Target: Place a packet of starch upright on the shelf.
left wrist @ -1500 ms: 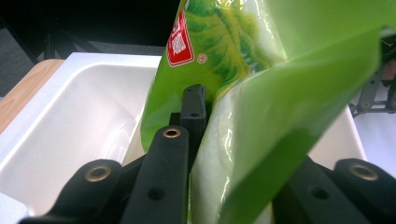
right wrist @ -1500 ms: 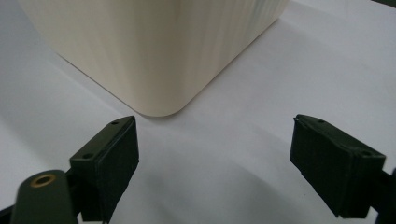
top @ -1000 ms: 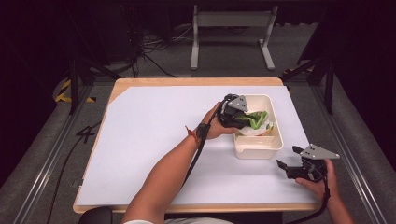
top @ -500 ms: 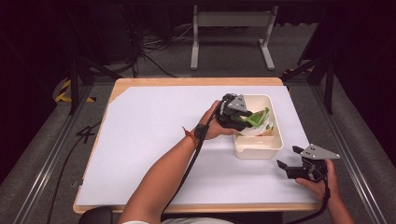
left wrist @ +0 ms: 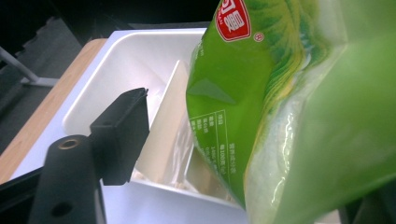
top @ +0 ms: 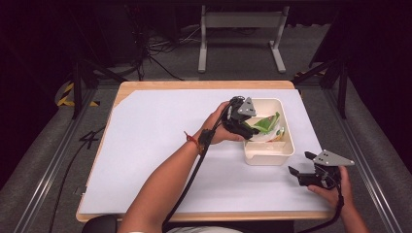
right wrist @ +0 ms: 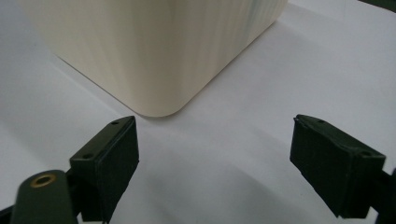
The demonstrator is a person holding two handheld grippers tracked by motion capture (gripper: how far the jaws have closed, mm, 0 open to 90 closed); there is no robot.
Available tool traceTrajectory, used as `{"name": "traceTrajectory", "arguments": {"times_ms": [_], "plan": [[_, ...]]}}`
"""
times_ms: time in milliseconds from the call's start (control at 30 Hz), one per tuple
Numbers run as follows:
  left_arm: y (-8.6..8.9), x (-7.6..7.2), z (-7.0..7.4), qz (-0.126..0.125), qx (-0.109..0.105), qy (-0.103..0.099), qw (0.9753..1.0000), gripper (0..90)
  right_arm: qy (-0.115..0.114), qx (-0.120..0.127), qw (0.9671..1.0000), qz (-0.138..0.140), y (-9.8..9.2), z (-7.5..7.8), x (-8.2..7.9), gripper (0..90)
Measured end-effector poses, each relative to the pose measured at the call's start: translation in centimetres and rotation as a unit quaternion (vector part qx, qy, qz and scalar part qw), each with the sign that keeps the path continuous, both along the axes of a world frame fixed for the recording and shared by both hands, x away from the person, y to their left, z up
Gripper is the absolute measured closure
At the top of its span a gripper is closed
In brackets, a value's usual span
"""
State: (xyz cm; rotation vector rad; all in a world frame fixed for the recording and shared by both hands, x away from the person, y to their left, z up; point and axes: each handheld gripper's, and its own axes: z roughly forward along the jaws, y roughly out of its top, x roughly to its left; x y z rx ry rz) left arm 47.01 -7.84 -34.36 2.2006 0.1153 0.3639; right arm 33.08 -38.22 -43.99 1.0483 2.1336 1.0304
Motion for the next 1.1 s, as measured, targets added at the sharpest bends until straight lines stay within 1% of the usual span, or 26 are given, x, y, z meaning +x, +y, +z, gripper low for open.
{"name": "traceTrajectory", "arguments": {"times_ms": [100,200,267,300,333,467,533,600,733,800,867,1000,1033,1067,1100], "plan": [[0.3,-0.4,0.2,0.012,0.012,-0.01,0.9998,22.2,-0.001,-0.002,1.0,0.0,0.0,0.0,0.0,15.0],[0.2,-0.7,0.0,0.019,0.033,-0.022,0.999,16.1,-0.001,-0.002,1.0,0.0,0.0,0.0,0.0,15.0],[0.3,-0.8,0.0,0.026,0.032,-0.026,0.9988,15.3,0.0,-0.004,1.0,0.0,0.1,0.0,0.0,15.0],[0.4,-0.8,0.1,0.023,0.031,-0.021,0.999,14.6,-0.001,-0.004,1.0,0.0,0.1,0.0,0.0,15.0],[0.4,-0.9,0.1,0.022,0.033,-0.022,0.999,13.4,-0.001,-0.005,1.0,0.001,0.1,0.0,0.0,15.0],[0.7,-1.2,0.2,0.018,0.041,-0.031,0.9985,12.1,-0.001,-0.004,1.0,0.0,0.0,0.0,0.0,15.0],[0.9,-1.4,0.2,0.014,0.044,-0.041,0.9981,12.1,-0.001,-0.004,1.0,0.0,0.0,0.0,0.0,15.0],[1.3,-1.5,0.1,0.01,0.048,-0.036,0.9982,11.1,-0.003,-0.005,1.0,0.001,0.0,0.0,-0.1,15.0],[1.6,-1.6,0.0,0.013,0.053,-0.038,0.9978,10.7,-0.003,-0.003,1.0,-0.002,-0.1,0.1,-0.1,15.0],[1.8,-1.8,0.0,0.017,0.052,-0.044,0.9975,10.1,-0.004,-0.002,1.0,-0.003,-0.1,0.1,-0.1,15.0],[2.1,-1.9,-0.1,0.018,0.058,-0.048,0.997,10.0,-0.004,-0.003,1.0,-0.002,0.0,0.1,-0.1,15.0],[2.9,-2.1,-0.1,0.022,0.053,-0.048,0.9972,9.3,-0.005,-0.004,1.0,-0.002,0.0,0.2,-0.2,15.1],[3.6,-2.3,-0.2,0.027,0.048,-0.057,0.9968,9.1,-0.005,-0.003,1.0,-0.002,0.0,0.2,-0.2,15.0],[3.6,-2.3,-0.2,0.027,0.048,-0.057,0.9968,9.1,-0.005,-0.003,1.0,-0.002,0.0,0.2,-0.2,15.0],[4.2,-2.5,-0.3,0.03,0.051,-0.068,0.9959,8.9,-0.005,-0.004,1.0,-0.002,0.0,0.2,-0.2,15.0]]}}
